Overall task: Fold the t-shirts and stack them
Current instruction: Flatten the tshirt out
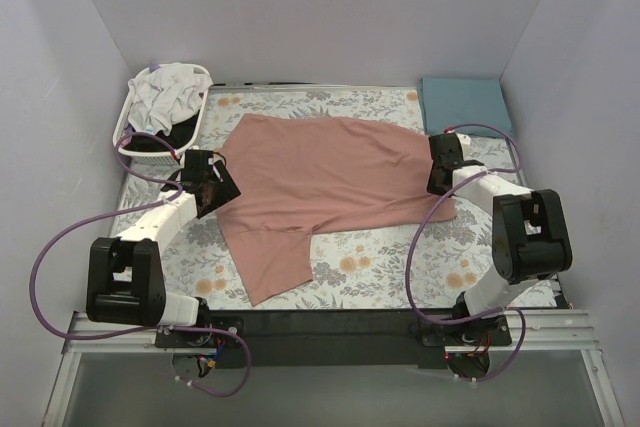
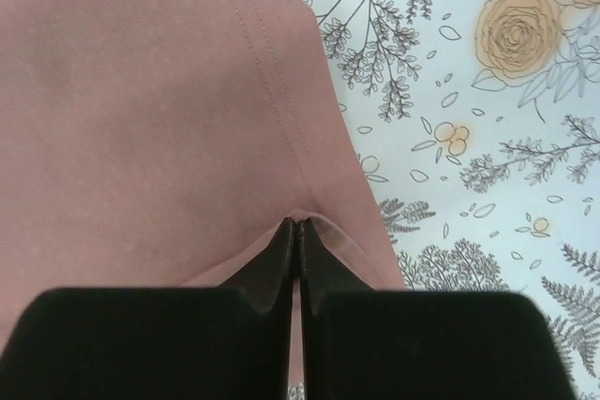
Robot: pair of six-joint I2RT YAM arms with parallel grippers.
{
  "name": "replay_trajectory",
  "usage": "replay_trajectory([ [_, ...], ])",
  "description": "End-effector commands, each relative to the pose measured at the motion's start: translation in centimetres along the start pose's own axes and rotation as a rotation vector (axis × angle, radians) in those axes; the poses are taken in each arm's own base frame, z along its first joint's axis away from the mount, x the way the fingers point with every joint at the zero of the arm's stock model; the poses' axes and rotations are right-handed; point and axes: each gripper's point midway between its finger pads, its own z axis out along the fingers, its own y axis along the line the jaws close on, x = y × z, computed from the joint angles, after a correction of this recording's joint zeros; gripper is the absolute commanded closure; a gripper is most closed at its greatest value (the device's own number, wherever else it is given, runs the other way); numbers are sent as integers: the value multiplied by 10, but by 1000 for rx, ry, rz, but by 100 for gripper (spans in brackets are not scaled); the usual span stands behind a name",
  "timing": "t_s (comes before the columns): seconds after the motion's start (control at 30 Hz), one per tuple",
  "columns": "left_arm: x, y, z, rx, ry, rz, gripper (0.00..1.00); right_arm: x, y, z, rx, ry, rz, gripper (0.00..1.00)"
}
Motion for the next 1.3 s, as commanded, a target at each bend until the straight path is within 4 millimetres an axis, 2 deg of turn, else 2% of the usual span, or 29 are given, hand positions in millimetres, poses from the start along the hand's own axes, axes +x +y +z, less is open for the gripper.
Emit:
replay_trajectory([
  [0.0,-11,-7,-8,32,-40,9,29,-19,-14,-24,22,-86,31,99],
  [0.03,-11,-7,-8,34,-39,9,29,-11,-17,-25,23,-72,24,99],
  [0.1,-10,-7,-7,32,-37,9,29,-11,-20,-35,11,-87,31,99],
  [0.17,-10,-7,-7,31,-38,8,29,4,-24,-38,5,-59,23,99],
  [0.23,-10,-6,-7,26,-37,9,29,11,-26,-50,-18,-61,32,99],
  [0.27,-9,-6,-7,24,-36,10,29,25,-28,-50,-28,-34,27,99],
  [0.3,-9,-5,-6,24,-33,10,29,25,-29,-58,-49,-49,36,99],
  [0.43,-9,-5,-6,24,-33,10,29,59,-31,-77,-116,7,68,99],
  [0.47,-8,-5,-7,24,-33,10,29,60,-27,-88,-170,-11,89,99],
  [0.53,-8,-5,-7,25,-32,10,29,77,-32,-95,-176,16,100,99],
  [0.57,-7,-5,-6,23,-28,9,29,77,-31,-103,-204,-2,113,99],
  [0.73,-4,-4,-4,18,-18,9,29,105,-42,-115,-203,51,132,99],
  [0.83,-3,-2,-3,11,-12,9,29,100,-47,-125,-185,30,209,98],
  [0.9,-1,-1,-1,2,-5,10,29,97,-57,-127,-140,2,245,93],
  [1.0,-1,-1,-1,1,-1,9,29,99,-73,-121,-62,-24,311,68],
  [1.03,1,-1,-2,2,4,8,29,97,-76,-120,-44,-33,334,65],
  [1.17,4,3,-5,-2,4,16,29,88,-62,-121,-129,-32,267,54],
  [1.2,7,5,-8,-9,18,16,29,80,-54,-123,-170,-48,245,54],
  [1.27,10,4,-14,7,21,5,29,75,-36,-124,-272,-30,170,55],
])
